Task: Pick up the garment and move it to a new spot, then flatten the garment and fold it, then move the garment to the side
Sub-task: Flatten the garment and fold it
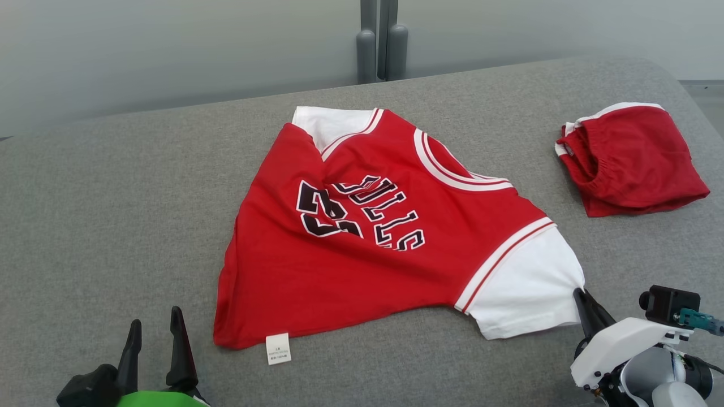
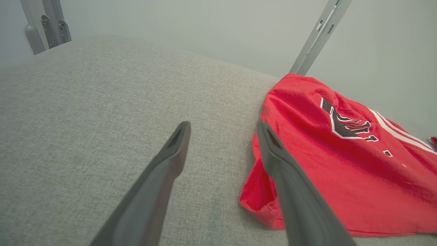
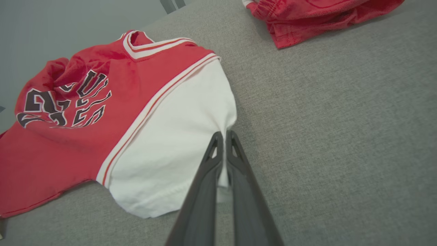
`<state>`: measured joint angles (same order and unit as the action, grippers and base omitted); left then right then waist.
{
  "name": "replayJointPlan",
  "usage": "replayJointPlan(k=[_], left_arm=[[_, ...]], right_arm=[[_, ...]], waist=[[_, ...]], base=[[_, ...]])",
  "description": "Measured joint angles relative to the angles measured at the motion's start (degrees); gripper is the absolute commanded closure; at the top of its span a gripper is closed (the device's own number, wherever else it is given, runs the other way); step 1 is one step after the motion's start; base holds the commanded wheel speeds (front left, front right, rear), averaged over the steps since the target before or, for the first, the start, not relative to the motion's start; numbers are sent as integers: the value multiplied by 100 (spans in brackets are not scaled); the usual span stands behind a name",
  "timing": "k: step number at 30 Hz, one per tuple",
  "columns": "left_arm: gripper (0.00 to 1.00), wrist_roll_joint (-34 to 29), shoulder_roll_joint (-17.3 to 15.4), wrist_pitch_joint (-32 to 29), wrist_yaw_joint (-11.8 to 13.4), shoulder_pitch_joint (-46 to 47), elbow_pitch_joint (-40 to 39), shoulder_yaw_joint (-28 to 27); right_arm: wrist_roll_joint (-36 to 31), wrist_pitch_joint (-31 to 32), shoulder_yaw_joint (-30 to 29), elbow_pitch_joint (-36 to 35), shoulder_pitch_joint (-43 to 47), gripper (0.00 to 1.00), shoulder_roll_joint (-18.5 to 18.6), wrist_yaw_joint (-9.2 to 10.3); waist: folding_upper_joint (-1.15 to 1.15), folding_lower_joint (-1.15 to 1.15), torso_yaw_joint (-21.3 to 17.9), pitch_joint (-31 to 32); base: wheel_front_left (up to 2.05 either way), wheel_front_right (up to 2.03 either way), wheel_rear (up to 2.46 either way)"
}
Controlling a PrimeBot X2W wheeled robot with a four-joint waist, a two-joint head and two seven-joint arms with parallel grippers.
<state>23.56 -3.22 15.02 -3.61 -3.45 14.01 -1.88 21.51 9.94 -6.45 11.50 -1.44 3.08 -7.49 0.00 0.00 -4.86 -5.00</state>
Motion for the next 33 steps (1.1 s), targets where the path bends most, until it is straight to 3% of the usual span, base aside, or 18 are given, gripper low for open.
replayJointPlan(k=[7, 10, 12, 13, 14, 23, 33], left_arm=[[0, -8, 2, 1, -42, 7, 126, 103], [0, -9, 3, 0, -45, 9, 159, 166], [0, -11, 3, -1, -56, 9, 188, 216], [0, -13, 3, -1, -70, 9, 202, 236], [0, -16, 4, -2, -74, 9, 214, 252], [0, -16, -3, -7, -85, 14, 263, 313], [0, -34, -12, -107, -67, -1, 197, 474]], right_arm=[[54, -301, -19, 517, -162, 100, -18, 0], [7, -480, -49, 762, -238, 77, -20, 0], [-16, -587, -63, 905, -277, 36, -22, 0], [-46, -632, -71, 981, -291, 36, -24, 0], [-67, -675, -83, 1050, -300, 2, -24, 0], [-258, -956, -241, 1277, -370, 0, -23, 0], [-277, -1090, -165, 879, -388, 0, -24, 0]], waist=[[0, 0, 20, -35], [0, 0, 52, -33], [0, 0, 69, -28], [0, 0, 75, -25], [0, 0, 80, -22], [0, 0, 12, 22], [0, 0, -58, 76]], base=[[0, 0, 0], [0, 0, 0], [0, 0, 0], [0, 0, 0], [0, 0, 0], [0, 0, 0], [0, 0, 0]])
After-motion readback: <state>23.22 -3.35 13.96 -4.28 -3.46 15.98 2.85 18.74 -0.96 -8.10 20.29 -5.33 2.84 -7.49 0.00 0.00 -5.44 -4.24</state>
